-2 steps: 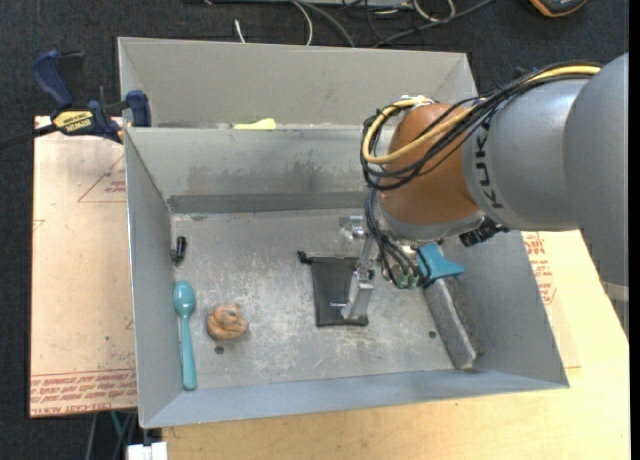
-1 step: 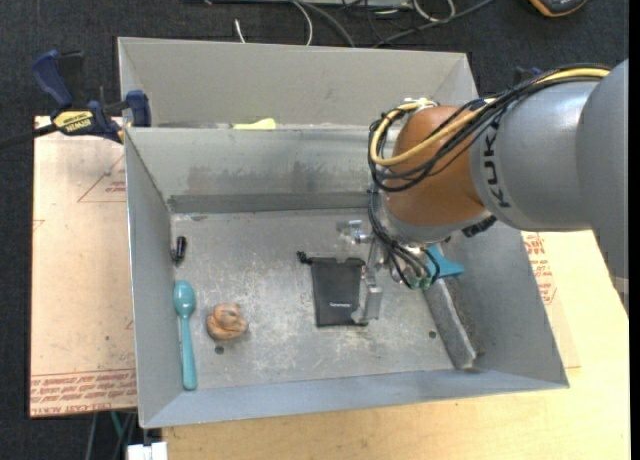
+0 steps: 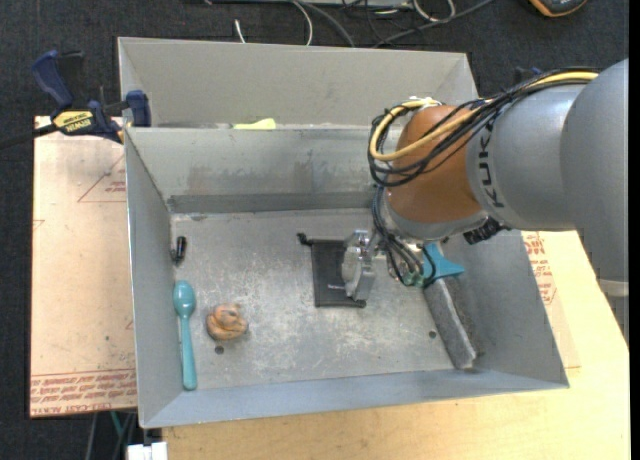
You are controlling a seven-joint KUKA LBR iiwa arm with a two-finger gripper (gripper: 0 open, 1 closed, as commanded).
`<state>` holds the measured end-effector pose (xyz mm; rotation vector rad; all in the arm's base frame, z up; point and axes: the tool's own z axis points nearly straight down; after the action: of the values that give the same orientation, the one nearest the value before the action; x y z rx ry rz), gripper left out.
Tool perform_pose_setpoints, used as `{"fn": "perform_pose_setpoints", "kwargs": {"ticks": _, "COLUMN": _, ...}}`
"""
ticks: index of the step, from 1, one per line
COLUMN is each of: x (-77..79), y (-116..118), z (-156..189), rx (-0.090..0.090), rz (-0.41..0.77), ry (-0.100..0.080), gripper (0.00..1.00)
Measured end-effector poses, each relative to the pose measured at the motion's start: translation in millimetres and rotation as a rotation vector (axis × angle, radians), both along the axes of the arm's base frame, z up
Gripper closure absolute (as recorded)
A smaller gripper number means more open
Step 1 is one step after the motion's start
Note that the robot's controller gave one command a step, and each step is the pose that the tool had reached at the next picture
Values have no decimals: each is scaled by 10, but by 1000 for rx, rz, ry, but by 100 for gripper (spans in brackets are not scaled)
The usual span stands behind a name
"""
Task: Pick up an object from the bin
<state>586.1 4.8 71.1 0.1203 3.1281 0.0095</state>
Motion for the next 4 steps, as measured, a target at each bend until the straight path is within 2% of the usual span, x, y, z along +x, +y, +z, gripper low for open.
{"fn": "perform_pose_setpoints", "kwargs": {"ticks": 1, "x": 0, "y": -1, "z": 1, "rx": 0, "rz": -1, "ry": 0, "gripper": 100}}
{"fn": "perform_pose_setpoints", "kwargs": {"ticks": 2, "x": -7, "y": -56, "z": 627, "rx": 0, "rz": 7, "ry": 3, "gripper": 100}}
{"fn": "perform_pose_setpoints", "kwargs": {"ticks": 3, "x": -84, "y": 364, "z": 1596, "rx": 0, "rz": 180, "ry": 3, "gripper": 0}}
{"fn": "perform_pose_setpoints", "kwargs": {"ticks": 4, "x": -84, "y": 360, "z": 1594, "rx": 0, "rz": 179, "ry": 4, "gripper": 0}}
